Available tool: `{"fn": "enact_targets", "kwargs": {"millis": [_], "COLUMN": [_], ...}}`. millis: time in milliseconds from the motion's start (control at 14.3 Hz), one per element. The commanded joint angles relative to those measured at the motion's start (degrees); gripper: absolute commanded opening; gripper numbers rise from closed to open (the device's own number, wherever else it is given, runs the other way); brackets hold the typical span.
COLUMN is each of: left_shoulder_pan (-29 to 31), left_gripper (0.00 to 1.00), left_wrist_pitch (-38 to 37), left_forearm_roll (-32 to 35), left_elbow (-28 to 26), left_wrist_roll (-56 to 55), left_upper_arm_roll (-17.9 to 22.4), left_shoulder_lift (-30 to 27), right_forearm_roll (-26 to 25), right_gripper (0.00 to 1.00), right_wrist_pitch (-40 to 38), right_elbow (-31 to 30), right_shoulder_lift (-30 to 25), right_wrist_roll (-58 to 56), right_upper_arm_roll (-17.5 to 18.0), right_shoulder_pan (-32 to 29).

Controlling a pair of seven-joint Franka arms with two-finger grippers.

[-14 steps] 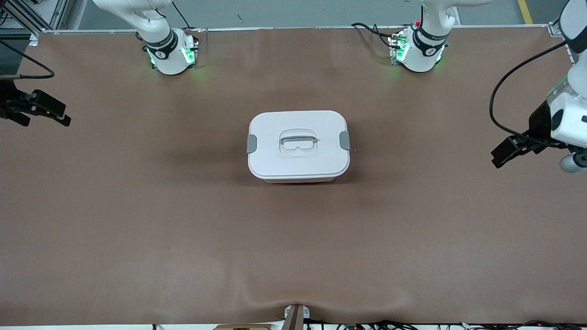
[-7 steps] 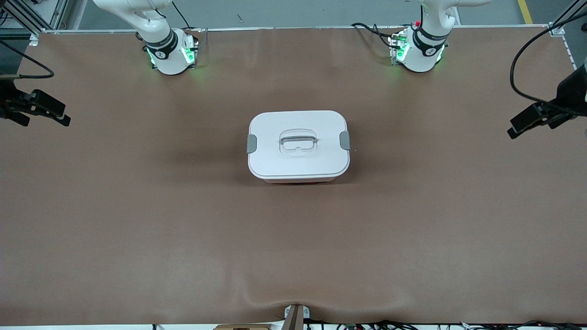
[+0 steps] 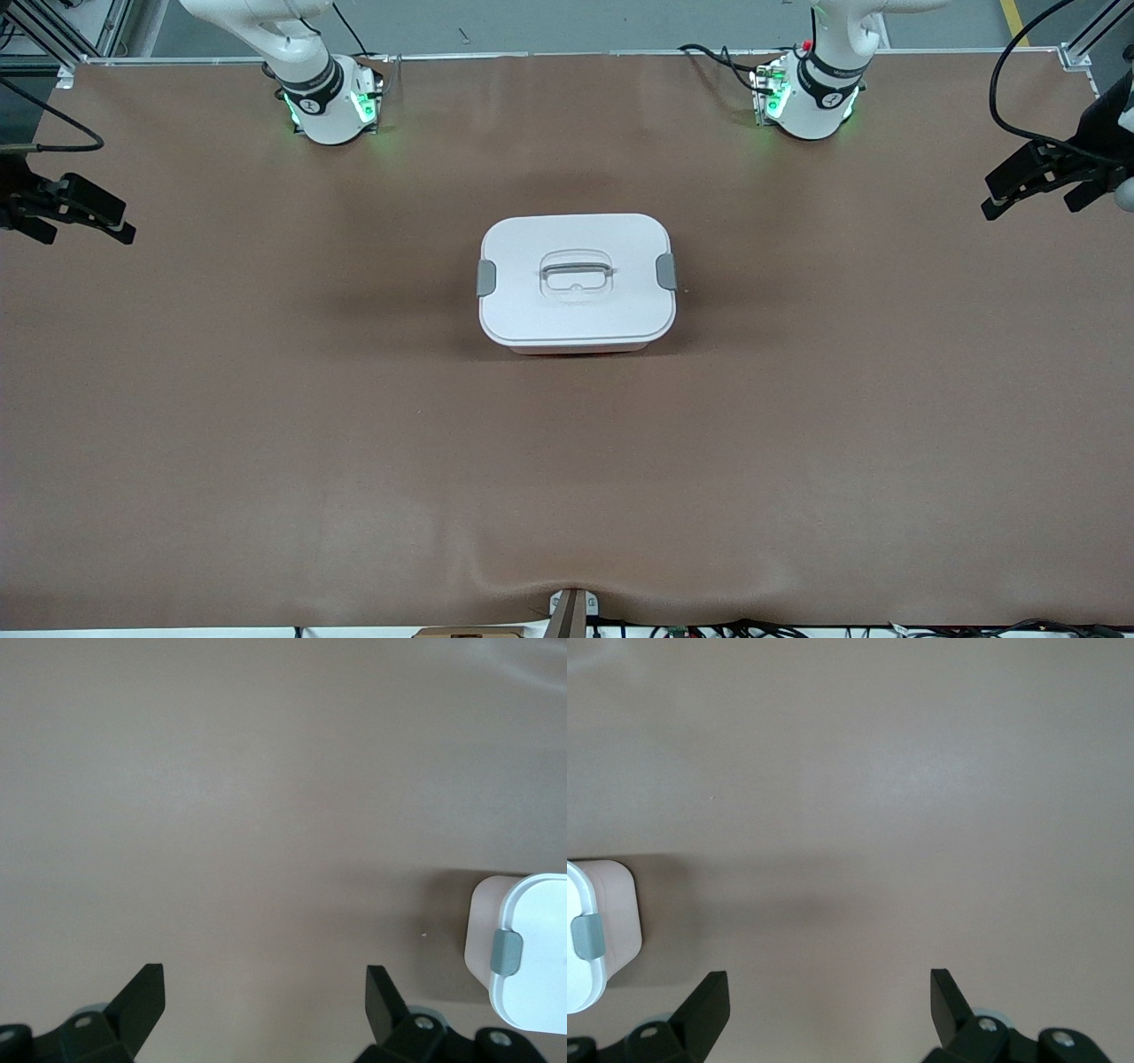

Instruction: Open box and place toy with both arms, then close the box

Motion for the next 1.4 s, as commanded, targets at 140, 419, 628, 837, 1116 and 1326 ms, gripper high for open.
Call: {"fn": "enact_targets", "kwargs": {"millis": [140,419,628,837,1116,1326], "left_shoulder_pan": [-0.33,-0.15,-0.15,-0.06,-0.06,-0.06], "left_gripper": [1.0,1.0,1.0,1.0,1.0,1.0], "left_wrist_pitch": [0.45,0.36,0.27,0.27,0.27,0.27], "left_forearm_roll": [0.79,0.88,0.88,0.79,0.79,0.79], "left_elbow": [1.37,0.93,1.2,1.11,1.11,1.11], "left_wrist_roll": [1.62,4.78,4.96,4.88,4.97,4.97], "left_upper_arm_roll": [0.32,1.64,1.55,1.64,1.64,1.64], "left_shoulder_lift": [0.14,0.49,0.49,0.58,0.67,0.67], "right_forearm_roll": [-0.1,-0.1,-0.1,-0.1,-0.1,-0.1], "right_gripper": [1.0,1.0,1.0,1.0,1.0,1.0], "right_wrist_pitch": [-0.33,-0.34,-0.25,-0.25,-0.33,-0.16], "right_elbow": [0.48,0.48,0.48,0.48,0.48,0.48], "right_shoulder_lift": [-0.24,-0.16,-0.07,0.02,0.02,0.02], "right_wrist_roll": [0.93,0.93,0.92,0.84,0.75,0.75], "right_upper_arm_roll": [0.35,0.35,0.44,0.35,0.44,0.44], "right_shoulder_pan": [-0.34,-0.26,-0.34,-0.17,-0.17,0.01]}}
